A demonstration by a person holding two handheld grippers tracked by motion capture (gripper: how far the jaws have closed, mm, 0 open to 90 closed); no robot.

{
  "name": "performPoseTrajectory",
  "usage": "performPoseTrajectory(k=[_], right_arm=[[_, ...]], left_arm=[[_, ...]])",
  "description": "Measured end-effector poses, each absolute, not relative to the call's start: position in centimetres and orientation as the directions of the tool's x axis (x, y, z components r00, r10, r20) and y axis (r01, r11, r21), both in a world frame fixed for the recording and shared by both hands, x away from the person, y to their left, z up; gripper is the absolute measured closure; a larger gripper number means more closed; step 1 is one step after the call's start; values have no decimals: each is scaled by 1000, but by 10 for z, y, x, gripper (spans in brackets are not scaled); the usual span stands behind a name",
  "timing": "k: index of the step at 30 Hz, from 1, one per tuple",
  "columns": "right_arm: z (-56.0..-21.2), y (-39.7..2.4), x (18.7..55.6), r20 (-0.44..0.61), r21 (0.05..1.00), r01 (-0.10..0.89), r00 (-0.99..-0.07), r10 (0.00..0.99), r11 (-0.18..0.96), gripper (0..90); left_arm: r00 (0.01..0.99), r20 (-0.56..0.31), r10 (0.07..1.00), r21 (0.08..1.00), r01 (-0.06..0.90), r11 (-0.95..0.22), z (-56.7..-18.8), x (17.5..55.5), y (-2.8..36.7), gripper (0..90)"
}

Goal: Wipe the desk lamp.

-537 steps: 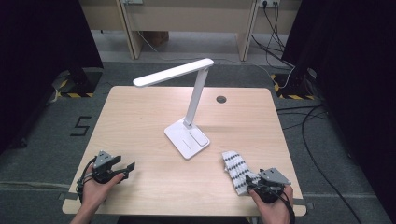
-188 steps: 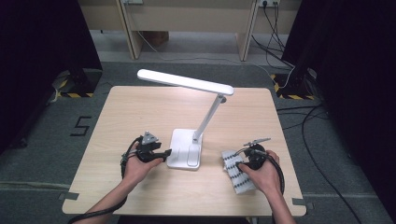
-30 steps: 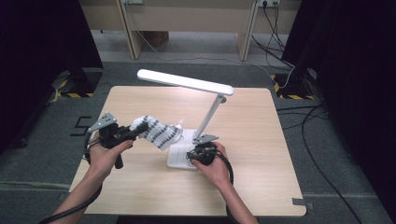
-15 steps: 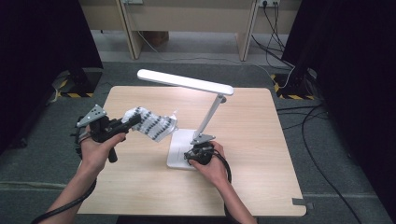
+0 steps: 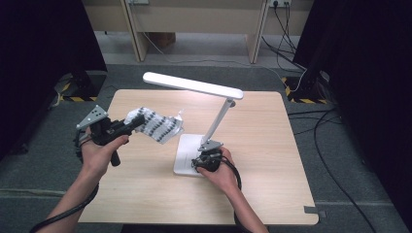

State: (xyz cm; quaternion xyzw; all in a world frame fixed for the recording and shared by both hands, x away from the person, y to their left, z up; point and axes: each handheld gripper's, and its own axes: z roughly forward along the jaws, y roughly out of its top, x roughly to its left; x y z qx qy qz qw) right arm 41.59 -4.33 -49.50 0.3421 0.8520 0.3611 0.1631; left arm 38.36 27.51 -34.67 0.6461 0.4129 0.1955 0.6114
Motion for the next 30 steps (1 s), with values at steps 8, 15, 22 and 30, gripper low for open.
performPoseTrajectory(k=[8,15,22,30], right_arm=[[-495,-42,416,-36,724,464,-713,700,510,407],[-495,-42,416,-37,721,463,-716,697,515,405],[-495,-43,416,-35,721,462,-720,693,516,405],[-495,-43,416,-37,721,460,-722,691,518,404]], left_arm=[[577,-249,778,954,283,95,-342,381,279,799],[575,-245,781,956,278,95,-337,380,281,799],[569,-233,788,960,262,95,-329,380,284,799],[558,-229,798,964,244,105,-320,382,289,799]])
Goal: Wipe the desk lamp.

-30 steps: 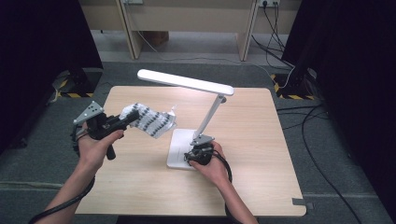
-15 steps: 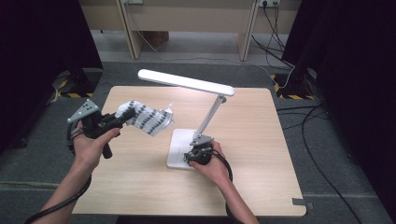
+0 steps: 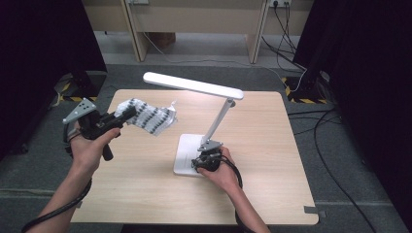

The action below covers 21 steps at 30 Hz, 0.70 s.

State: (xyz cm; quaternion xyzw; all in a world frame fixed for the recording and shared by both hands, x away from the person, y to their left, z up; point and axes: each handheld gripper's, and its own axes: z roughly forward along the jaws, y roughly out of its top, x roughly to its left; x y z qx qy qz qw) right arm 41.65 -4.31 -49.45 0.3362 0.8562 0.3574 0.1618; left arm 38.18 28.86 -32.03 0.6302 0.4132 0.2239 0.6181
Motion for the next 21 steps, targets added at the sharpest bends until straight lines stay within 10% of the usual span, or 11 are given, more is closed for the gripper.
performPoseTrajectory(k=[21], right_arm=[[-495,-43,416,-38,722,460,-720,693,517,405]], left_arm=[[520,-207,828,975,183,129,-297,390,298,799]])
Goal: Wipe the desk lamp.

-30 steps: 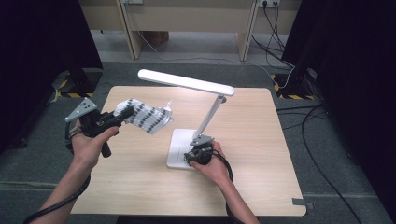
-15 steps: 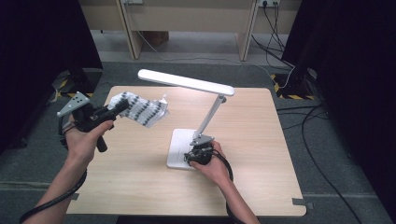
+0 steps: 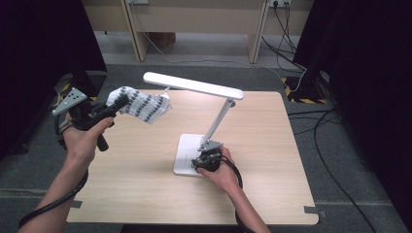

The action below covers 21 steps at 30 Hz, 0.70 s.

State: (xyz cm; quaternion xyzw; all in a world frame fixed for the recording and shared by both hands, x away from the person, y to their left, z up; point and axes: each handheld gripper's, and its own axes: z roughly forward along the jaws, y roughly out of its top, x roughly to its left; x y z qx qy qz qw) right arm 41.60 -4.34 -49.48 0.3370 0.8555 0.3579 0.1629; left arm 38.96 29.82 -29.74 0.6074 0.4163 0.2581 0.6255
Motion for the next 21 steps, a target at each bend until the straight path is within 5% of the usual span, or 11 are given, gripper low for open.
performPoseTrajectory(k=[21], right_arm=[[-495,-43,416,-41,726,456,-720,693,516,405]], left_arm=[[459,-188,869,982,119,149,-271,408,304,800]])
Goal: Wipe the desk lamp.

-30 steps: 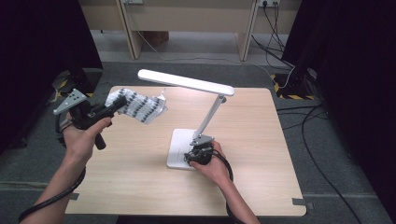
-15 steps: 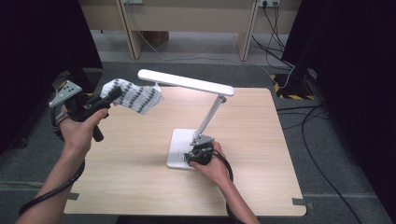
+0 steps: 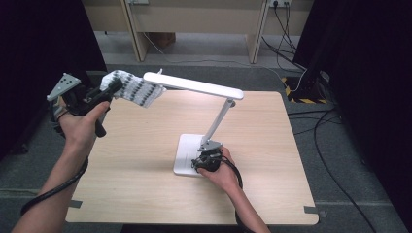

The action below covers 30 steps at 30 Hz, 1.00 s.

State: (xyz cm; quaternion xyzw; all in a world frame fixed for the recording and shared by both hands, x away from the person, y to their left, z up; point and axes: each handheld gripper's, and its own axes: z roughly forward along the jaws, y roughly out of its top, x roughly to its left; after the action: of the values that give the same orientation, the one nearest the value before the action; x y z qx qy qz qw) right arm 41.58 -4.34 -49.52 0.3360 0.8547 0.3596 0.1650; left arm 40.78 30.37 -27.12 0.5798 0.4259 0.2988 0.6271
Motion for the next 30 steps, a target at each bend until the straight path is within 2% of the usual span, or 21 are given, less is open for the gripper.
performPoseTrajectory(k=[30], right_arm=[[-496,-43,415,-47,733,448,-719,694,513,404]], left_arm=[[423,-177,889,984,73,161,-253,418,305,800]])
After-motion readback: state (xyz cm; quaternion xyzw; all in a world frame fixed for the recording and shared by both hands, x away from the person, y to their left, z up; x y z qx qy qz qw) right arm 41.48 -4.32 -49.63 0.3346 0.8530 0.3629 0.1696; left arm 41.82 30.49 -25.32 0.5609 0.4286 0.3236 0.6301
